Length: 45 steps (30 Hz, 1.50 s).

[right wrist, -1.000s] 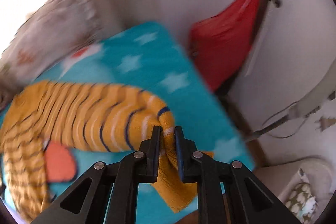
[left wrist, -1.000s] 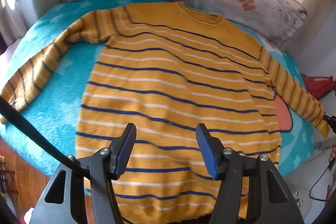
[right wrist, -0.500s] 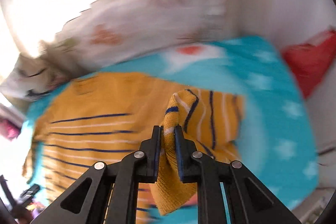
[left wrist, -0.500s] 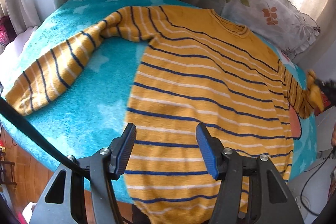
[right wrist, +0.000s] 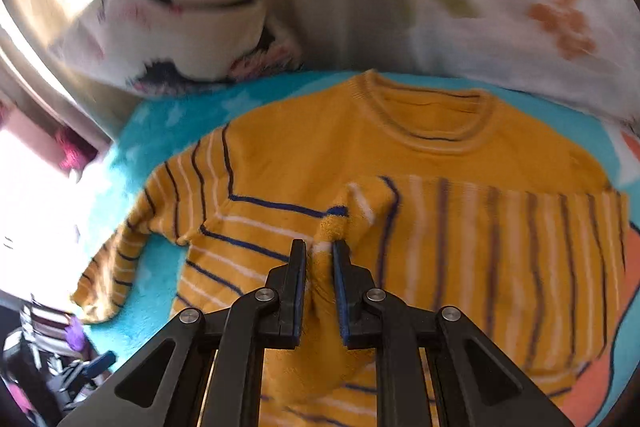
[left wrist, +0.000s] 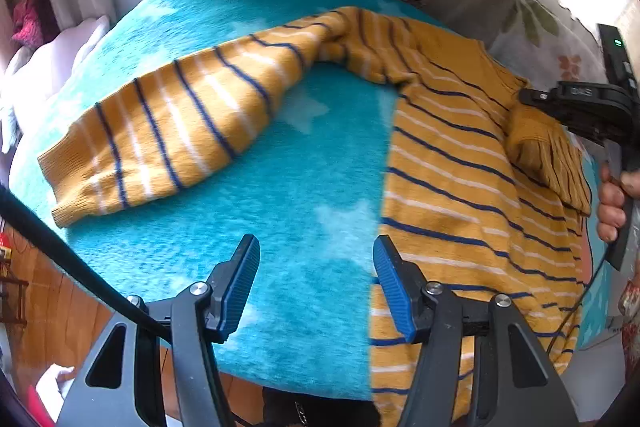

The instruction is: Fold small clothes

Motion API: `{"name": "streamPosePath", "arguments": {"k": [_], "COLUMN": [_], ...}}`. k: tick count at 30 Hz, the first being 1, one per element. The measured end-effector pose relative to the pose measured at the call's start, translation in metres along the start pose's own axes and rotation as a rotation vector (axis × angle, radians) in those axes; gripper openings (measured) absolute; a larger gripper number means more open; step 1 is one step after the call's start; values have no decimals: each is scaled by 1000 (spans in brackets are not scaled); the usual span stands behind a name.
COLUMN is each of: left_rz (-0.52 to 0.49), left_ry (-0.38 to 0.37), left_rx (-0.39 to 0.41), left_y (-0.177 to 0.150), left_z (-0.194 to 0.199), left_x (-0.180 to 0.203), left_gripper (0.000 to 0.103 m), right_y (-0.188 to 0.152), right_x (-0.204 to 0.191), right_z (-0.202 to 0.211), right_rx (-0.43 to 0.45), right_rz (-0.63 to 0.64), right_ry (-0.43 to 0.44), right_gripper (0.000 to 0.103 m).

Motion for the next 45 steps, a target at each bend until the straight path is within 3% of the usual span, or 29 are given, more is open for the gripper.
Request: {"name": "streamPosePath", "arguments": {"k": [3, 5, 8, 12, 19, 21, 22, 23, 31, 34, 36, 37, 40, 41, 45], "left_rz": [17, 24, 34, 50, 119, 133, 137, 140, 169, 168, 180, 190, 218, 222, 219], "left_ry": [5, 10, 10, 3, 6, 17, 29, 38, 77, 86, 96, 100, 104, 104, 94], "left_rx": [-1, -1, 1, 4, 46, 56, 64, 68, 59, 70, 72, 71, 68, 65, 57], "left_y": [2, 2, 4, 8, 17, 19, 20, 20, 13, 14, 14, 14, 13, 13, 16], "left_z": [-2, -3, -4, -7, -3, 0, 3, 5, 10, 14, 14, 13, 10, 8, 0], "left_x": [-12, -18, -26, -30, -49, -55, -59, -62, -83, -87, -92, -96, -104, -105, -102], "left_gripper": [58, 58, 58, 58, 58, 58, 58, 58, 58, 58, 59, 60, 60, 61, 61], "right_y": [7, 11, 17, 8, -31, -33, -32, -29, -20, -19, -21, -22, -32, -36, -44], "right_x": [-14, -27, -39, -30, -46, -50, -52, -55, -114, -118, -109, -106, -87, -82, -72], "right_z": [-24, -31, -21, -13, -29, -39, -43, -49, -71, -69, -61, -57, -38, -35, -37], "right_rx": [-51, -60, -7, -9, -51, -41, -38, -35, -26, -10, -1, 6, 43, 53, 35], "right_rz": [-24, -40, -71, -2, 135, 174, 181, 178, 237, 223, 216, 223, 252, 259, 287], "right_ry": [64, 163, 253, 90, 27, -26, -34, -48, 53, 54, 24, 6, -48, -58, -96], "right_gripper": [17, 34, 44, 46, 46, 33, 11, 3, 1, 2, 5, 13, 49, 53, 54]}}
Point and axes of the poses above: each gripper's, at about its wrist camera, not at the fingertips, and z roughly against the way its jaws point, x to its right, y to its top, the point moved 4 cm from there along -z, roughly the way its jaws point, and after that the axes turned 5 degrees about x, right-handed, at the moved point
